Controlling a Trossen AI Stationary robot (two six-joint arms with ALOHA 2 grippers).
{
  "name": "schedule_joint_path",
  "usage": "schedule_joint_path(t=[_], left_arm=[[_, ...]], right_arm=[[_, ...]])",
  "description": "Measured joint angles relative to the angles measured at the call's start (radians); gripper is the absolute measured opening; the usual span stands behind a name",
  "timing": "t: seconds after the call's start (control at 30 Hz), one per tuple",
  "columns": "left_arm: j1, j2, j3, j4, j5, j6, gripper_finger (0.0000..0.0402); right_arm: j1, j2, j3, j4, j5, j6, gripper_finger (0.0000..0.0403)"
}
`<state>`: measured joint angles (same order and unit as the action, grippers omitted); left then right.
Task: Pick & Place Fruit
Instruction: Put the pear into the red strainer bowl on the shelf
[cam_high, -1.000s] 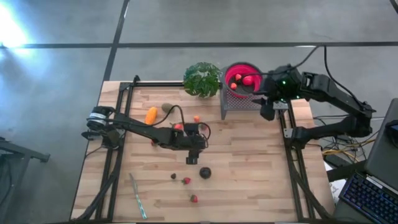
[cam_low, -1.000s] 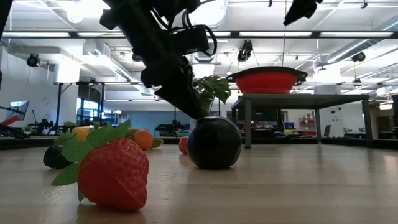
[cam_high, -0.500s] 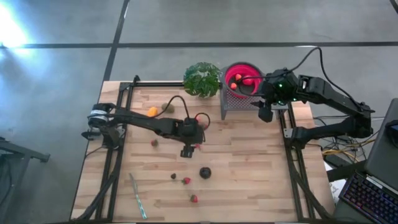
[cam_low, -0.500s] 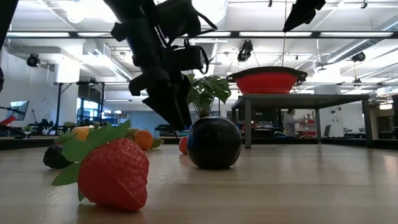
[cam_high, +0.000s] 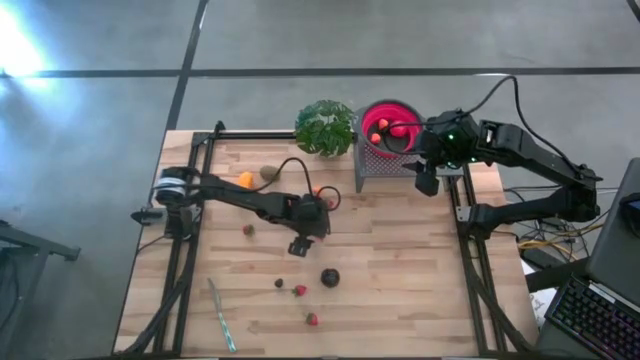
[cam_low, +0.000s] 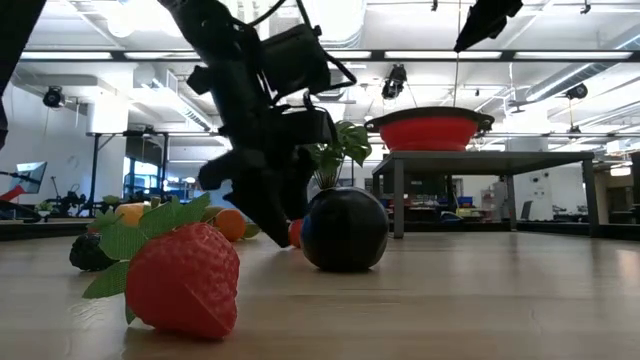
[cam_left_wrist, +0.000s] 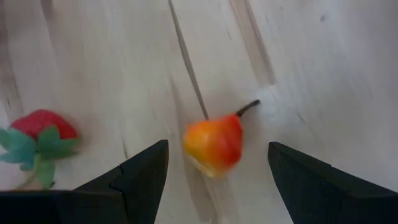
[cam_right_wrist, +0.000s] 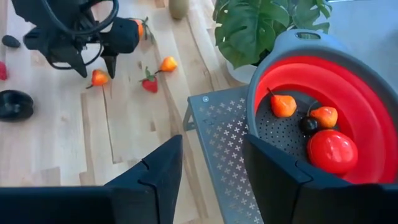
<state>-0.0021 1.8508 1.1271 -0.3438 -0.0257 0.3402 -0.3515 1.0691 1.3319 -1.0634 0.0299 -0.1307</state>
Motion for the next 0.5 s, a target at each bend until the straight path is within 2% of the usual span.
schedule_joint_path(t=[0.27, 0.5], left_arm=[[0.001, 0.015, 0.001, 0.020, 0.002, 0.002, 0.0271], [0.000, 0.014, 0.000, 0.014, 0.009, 0.002, 0.0209]], right_arm=[[0.000, 0.000, 0.000, -0.001, 0.000, 0.001, 0.0143], [0.000, 0.000, 0.000, -0.001, 0.000, 0.000, 0.0134]])
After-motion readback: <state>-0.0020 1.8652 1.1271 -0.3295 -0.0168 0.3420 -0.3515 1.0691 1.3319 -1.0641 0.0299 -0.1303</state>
